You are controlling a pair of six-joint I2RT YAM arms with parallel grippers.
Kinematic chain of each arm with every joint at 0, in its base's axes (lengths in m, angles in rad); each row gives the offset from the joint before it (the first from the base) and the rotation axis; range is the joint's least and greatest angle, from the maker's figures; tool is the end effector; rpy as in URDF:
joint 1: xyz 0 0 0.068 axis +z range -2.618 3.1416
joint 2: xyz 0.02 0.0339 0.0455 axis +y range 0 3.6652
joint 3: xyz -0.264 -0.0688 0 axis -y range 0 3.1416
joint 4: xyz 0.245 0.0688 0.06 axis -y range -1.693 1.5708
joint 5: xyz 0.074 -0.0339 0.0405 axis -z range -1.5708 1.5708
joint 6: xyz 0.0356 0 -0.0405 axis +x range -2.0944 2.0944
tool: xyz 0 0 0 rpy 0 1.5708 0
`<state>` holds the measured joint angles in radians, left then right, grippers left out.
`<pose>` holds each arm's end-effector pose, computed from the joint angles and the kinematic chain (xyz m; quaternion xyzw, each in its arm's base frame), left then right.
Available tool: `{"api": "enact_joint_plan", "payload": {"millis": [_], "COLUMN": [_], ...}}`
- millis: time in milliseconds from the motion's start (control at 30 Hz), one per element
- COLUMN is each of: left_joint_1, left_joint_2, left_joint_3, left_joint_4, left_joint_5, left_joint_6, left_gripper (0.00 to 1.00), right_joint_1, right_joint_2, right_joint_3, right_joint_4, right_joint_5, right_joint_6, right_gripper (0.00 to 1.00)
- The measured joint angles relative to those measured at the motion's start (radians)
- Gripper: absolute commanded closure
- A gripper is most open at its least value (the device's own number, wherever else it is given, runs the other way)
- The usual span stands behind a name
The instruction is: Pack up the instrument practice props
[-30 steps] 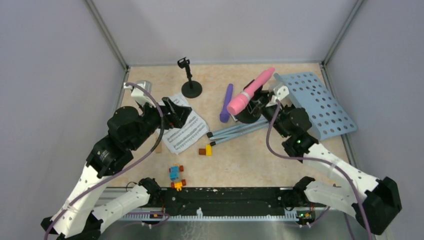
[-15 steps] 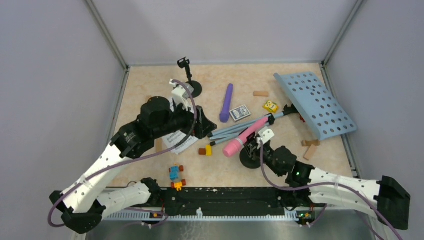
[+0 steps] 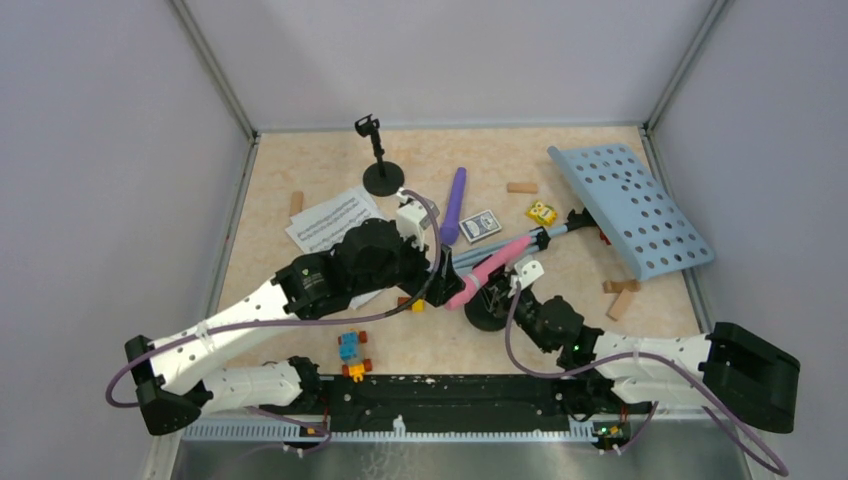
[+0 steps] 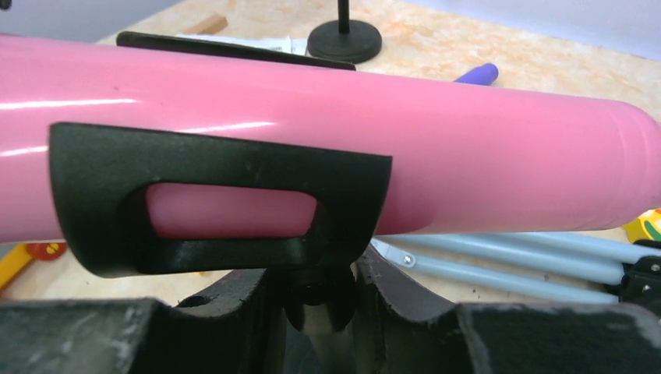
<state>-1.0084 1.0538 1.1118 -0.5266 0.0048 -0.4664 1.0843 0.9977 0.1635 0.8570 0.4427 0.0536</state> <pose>0.1216 -0.1933 0.3676 0.2293 0.8205 -0.3536 0.3862 0.1033 0.1626 0.1966 -0.1995 0.6708 0.2466 0.6704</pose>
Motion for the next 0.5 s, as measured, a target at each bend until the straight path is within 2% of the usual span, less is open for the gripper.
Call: {"api": "enact_joint_plan", "payload": {"millis": [233, 500], "left_joint_1": [-0.002, -0.025], "left_joint_2": [0.024, 0.065], "left_joint_3": [-0.049, -0.108], "left_joint_4": [0.039, 0.148], "left_joint_5": [-0.014, 0.102], "left_joint_6": [-0.011, -0.066], "left_gripper": [0.02, 0.04], "right_joint_1": [0.000, 0.002], "right_joint_2": [0.014, 0.017], "right_joint_3": [-0.069, -0.103], "right_joint_4": [0.040, 0.091], "right_joint_5": [-0.054, -0.074], "right_joint_6": [0.003, 0.011], "right_gripper": [1.00, 1.00]}}
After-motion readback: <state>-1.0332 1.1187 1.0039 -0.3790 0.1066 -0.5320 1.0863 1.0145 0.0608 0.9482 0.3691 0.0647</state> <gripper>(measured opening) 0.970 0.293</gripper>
